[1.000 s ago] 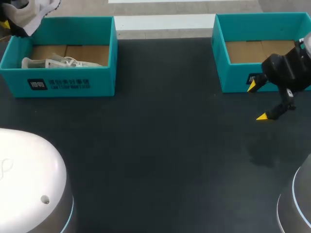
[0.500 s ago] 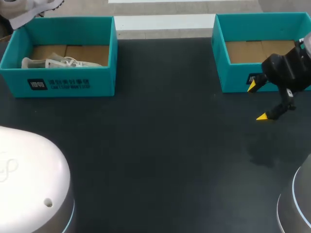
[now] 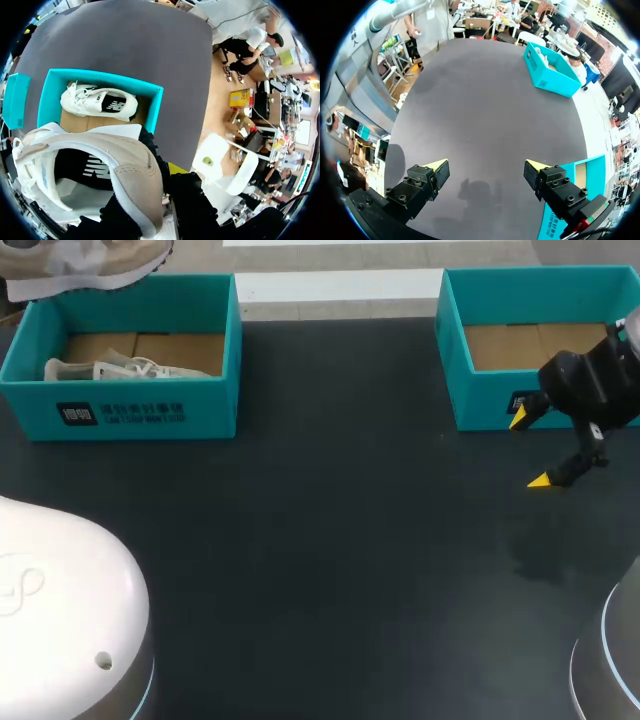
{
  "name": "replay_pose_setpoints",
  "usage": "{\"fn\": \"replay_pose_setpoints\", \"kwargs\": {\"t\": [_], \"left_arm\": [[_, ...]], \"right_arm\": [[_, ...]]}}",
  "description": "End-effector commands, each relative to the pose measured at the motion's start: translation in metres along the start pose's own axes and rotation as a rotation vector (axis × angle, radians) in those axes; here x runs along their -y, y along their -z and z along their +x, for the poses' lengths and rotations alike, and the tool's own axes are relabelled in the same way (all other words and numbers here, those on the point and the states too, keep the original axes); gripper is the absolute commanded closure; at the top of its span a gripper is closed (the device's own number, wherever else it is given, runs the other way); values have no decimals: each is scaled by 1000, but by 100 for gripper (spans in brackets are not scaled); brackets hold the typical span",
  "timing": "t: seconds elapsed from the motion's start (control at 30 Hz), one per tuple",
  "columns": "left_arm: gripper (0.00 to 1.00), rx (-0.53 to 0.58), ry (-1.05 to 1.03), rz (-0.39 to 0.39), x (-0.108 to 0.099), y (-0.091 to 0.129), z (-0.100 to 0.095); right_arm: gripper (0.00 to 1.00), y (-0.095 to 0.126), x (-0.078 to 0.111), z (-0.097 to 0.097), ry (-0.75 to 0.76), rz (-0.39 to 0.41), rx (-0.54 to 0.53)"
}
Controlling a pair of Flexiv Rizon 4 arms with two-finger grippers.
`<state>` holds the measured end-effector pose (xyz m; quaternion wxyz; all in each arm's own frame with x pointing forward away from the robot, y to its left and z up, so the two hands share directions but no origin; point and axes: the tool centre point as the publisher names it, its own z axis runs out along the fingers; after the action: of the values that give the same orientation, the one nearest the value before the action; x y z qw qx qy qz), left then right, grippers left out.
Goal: Take the shoe out of the shoebox, open the shoe tongue, remove and reinsert the insole, then place the shoe into the shoebox
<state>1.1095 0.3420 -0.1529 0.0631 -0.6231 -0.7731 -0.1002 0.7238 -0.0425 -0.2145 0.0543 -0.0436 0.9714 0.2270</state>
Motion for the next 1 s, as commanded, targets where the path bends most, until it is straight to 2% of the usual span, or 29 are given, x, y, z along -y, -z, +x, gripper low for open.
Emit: {"fn": "replay_pose_setpoints", "kwargs": {"t": [0.03,0.13,0.17,0.53,1.0], "left_arm": [[100,-29,-335,-54,5,1,2],[100,-32,-268,-57,4,-1,-3],[100,-3,-262,-35,2,-1,-3],[100,-5,-216,-30,0,-7,-13],[100,5,-253,-71,-23,-52,-44]], "right_arm": [[0,-1,0,0,-1,3,0],[0,-1,0,0,-1,3,0],[0,-1,0,0,-1,3,0],[0,-1,0,0,-1,3,0],[0,-1,0,0,-1,3,0]]}}
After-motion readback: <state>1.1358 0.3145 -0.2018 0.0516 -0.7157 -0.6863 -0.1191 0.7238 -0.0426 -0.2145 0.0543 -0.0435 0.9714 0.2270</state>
